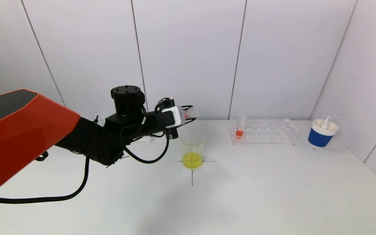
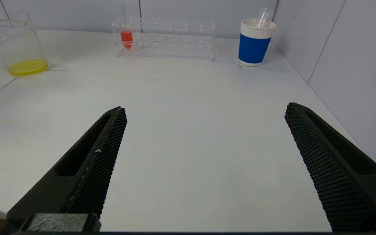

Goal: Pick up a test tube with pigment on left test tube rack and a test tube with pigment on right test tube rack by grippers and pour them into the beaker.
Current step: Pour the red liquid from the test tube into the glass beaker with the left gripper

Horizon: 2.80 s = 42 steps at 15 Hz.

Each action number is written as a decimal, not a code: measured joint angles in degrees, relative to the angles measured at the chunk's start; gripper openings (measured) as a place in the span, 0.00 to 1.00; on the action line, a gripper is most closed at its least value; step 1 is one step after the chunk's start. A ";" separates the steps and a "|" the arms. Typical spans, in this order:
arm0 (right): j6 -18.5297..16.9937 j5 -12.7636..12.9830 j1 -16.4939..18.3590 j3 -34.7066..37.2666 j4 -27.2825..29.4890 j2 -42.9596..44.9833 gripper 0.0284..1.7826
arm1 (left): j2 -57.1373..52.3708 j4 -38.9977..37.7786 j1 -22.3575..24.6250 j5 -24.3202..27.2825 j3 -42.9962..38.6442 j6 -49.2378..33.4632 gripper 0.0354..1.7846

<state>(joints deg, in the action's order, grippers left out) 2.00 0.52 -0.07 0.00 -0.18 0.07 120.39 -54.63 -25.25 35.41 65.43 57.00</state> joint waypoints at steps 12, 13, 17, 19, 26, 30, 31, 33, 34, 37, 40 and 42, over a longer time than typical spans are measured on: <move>0.01 -0.01 0.00 0.00 0.00 0.00 0.99 | 0.09 -1.79 1.22 4.57 -1.62 10.72 0.24; 0.00 0.00 0.00 0.00 0.00 0.00 0.99 | 0.20 -1.66 1.30 4.63 -1.62 11.41 0.24; 0.00 -0.01 0.00 0.00 0.02 0.00 0.99 | 0.66 0.22 1.61 4.55 -1.26 14.76 0.24; -0.02 0.00 0.00 0.00 0.02 0.00 0.99 | 0.89 2.07 1.61 4.27 -0.77 17.91 0.24; 0.00 0.00 0.00 0.00 0.00 0.00 0.99 | 1.88 11.13 2.07 3.89 4.67 27.06 0.24; 0.00 0.00 0.00 0.00 0.00 0.00 0.99 | 2.29 11.65 2.16 3.83 6.12 27.44 0.24; 0.00 -0.01 0.00 0.00 0.00 0.00 0.99 | 2.32 11.67 2.16 3.83 6.18 27.45 0.24; 0.00 0.00 0.00 0.00 0.00 0.00 0.99 | 2.36 11.57 2.13 3.83 6.21 27.45 0.24; -0.02 0.00 0.00 0.00 0.00 0.00 0.99 | 2.40 11.58 2.13 3.85 6.21 27.50 0.24; 0.01 -0.01 0.00 0.00 0.02 0.00 0.99 | 2.43 11.50 2.16 3.85 6.21 27.53 0.24; 0.04 0.00 0.00 0.00 0.02 0.00 0.99 | 2.43 11.50 2.21 3.85 6.21 27.86 0.24; 0.00 0.00 0.00 0.00 0.00 0.00 0.99 | 2.51 11.54 2.35 3.85 6.68 30.10 0.24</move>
<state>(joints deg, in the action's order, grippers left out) 2.00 0.52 -0.07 0.00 -0.18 0.07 122.91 -43.08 -22.89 39.27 72.11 87.10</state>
